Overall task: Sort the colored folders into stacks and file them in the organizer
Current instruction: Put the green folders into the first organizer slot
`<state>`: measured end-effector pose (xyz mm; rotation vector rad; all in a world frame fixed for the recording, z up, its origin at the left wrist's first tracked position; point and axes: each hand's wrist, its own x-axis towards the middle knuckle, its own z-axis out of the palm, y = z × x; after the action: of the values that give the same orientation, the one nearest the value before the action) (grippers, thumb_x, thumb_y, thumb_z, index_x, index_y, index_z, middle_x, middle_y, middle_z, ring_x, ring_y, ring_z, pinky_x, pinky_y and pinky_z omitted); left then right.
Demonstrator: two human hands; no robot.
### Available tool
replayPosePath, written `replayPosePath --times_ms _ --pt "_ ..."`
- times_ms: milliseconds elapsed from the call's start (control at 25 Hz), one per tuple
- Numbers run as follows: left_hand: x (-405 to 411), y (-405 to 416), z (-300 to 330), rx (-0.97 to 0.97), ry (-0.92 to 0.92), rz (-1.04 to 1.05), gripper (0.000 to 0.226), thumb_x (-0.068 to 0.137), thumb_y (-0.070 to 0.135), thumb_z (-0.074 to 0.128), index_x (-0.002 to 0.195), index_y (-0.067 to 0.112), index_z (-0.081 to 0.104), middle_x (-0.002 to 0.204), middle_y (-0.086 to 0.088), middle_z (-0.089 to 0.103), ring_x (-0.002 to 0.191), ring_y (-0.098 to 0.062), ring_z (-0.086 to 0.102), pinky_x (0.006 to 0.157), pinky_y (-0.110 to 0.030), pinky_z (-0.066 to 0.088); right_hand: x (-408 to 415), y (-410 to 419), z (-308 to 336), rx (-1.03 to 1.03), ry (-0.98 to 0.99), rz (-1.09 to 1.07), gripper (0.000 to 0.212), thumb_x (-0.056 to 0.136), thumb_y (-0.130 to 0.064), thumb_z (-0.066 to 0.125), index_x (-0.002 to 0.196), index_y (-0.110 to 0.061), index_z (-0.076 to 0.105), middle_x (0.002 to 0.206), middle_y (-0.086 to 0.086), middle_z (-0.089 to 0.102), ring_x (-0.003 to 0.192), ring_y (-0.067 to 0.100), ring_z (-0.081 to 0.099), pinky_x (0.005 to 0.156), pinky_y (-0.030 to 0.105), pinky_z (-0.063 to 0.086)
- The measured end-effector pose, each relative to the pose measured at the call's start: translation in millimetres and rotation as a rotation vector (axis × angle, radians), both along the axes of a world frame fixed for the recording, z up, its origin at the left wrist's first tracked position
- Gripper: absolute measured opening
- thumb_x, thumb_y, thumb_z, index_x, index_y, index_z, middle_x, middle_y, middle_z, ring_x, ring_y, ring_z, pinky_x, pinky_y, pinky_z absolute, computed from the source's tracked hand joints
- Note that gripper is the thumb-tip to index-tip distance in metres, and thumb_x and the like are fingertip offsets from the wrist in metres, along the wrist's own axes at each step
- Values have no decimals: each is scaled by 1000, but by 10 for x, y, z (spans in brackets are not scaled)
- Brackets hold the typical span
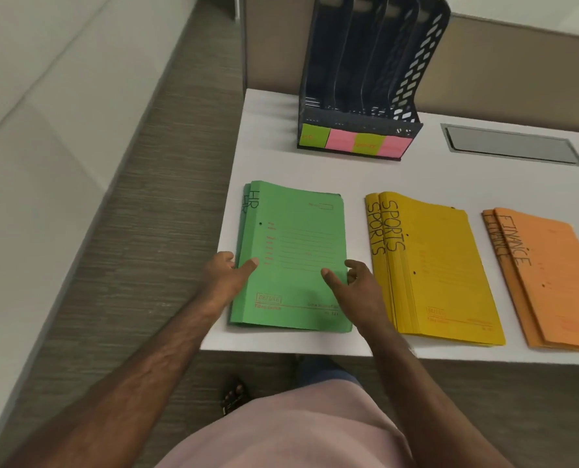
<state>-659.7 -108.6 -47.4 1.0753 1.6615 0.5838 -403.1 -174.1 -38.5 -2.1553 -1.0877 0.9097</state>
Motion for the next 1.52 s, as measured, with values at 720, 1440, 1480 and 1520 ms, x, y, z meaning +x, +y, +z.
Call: replayPosePath --times_ms 720,1440,1480,1520 --pt "331 812 775 120 -612 45 47 89 11 80 131 18 60 117 -10 79 102 -33 79 78 -47 66 238 1056 487 119 392 -59 67 93 -52 76 146 -16 57 140 12 65 122 24 66 105 52 56" --pt "1603 3026 2396 1054 -168 289 37 87 10 71 114 18 47 114 7 72 99 2 72 78 -15 59 575 3947 2108 483 244 450 54 103 -44 64 154 -28 54 156 1 56 136 19 54 110 52 50" --pt "1685 3138 2384 1064 -175 302 37 89 7 68 116 17 44 120 2 71 102 0 72 80 -17 59 597 4043 2125 487 246 478 52 104 -42 64 154 -29 54 156 0 56 138 18 53 112 52 49" --pt "1770 3234 2359 1077 -183 309 37 91 5 66 118 15 43 123 0 69 103 0 72 80 -16 59 624 4121 2130 492 248 499 51 105 -39 63 154 -30 54 157 0 55 138 17 53 113 52 49"
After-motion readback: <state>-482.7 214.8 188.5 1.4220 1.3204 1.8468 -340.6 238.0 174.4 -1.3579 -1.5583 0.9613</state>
